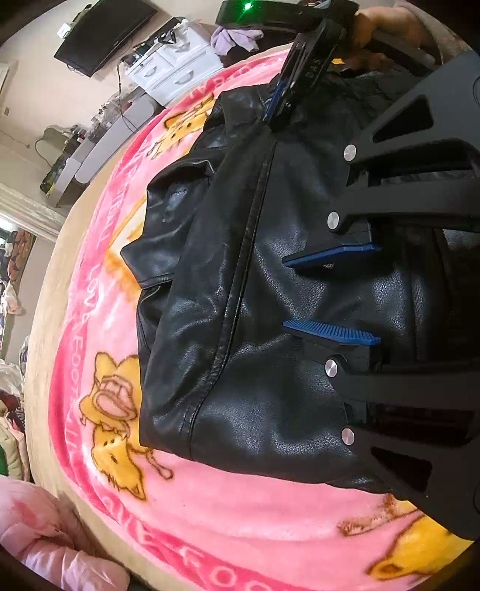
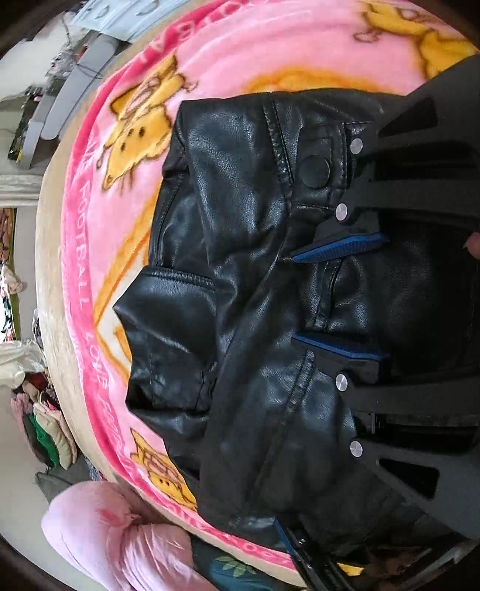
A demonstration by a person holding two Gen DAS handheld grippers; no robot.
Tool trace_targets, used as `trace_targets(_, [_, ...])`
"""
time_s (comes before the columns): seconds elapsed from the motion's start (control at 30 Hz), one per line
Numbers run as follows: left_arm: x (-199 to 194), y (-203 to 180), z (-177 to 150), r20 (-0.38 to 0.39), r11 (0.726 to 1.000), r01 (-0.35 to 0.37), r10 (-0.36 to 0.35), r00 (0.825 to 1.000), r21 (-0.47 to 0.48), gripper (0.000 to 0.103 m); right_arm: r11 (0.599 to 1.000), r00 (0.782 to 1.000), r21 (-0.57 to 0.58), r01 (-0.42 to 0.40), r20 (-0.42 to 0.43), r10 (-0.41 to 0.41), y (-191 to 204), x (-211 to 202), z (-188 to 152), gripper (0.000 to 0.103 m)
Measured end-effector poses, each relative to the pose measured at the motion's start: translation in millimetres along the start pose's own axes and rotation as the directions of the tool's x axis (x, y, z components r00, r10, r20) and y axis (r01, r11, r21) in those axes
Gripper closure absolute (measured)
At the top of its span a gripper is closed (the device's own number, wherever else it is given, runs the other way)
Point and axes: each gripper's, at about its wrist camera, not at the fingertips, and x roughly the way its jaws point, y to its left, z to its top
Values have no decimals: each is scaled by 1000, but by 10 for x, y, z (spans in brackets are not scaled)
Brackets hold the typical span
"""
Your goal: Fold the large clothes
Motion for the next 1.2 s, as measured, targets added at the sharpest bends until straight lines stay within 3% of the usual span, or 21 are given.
trace_targets(0.1, [-74, 2, 17, 2, 1000, 3, -3, 1000, -5, 78, 999, 997, 19, -50, 52, 49, 19, -239, -50, 52])
trace_targets(0.13, [-107, 3, 22, 5, 1000, 10, -10, 1000, -11, 71, 997, 995, 26, -70, 77, 68, 23, -341, -82, 52])
trace_targets(0.2, [-195, -10, 32, 19, 1000, 24, -24, 1000, -14, 66, 996, 991, 27, -83, 105, 80, 33, -478, -125, 52])
trace_targets(0.27, [-283, -41, 40, 37, 1000, 24, -24, 999, -1, 66, 995, 988, 20, -93, 129, 90, 47, -595, -178, 51])
trace_targets(0.4, [-436, -86, 48, 65, 999, 30, -31, 997, 15, 64, 994, 983, 8, -112, 148, 109, 89, -753, -257, 41])
trace_targets(0.53, [-507, -135, 22, 67, 999, 32, -35, 997, 38, 64, 992, 980, -7, -128, 155, 128, 161, -844, -337, 41])
trace_targets(0.63, [-504, -159, -14, 56, 999, 22, -24, 998, 49, 57, 994, 980, -27, -107, 168, 110, 227, -897, -386, 40])
trace_targets(0.87, [-417, -242, -206, -1, 994, 4, -4, 1000, 106, 57, 995, 980, -81, -60, 184, 74, 372, -932, -463, 40])
trace_targets(1.07, [-181, -347, -481, -27, 969, -85, 94, 995, 231, 55, 993, 974, -95, -66, 209, 85, 436, -981, -486, 40])
trace_targets(1.2, [-234, -350, -500, -23, 965, -90, 99, 995, 246, 54, 991, 983, -125, -36, 172, 57, 483, -851, -460, 36])
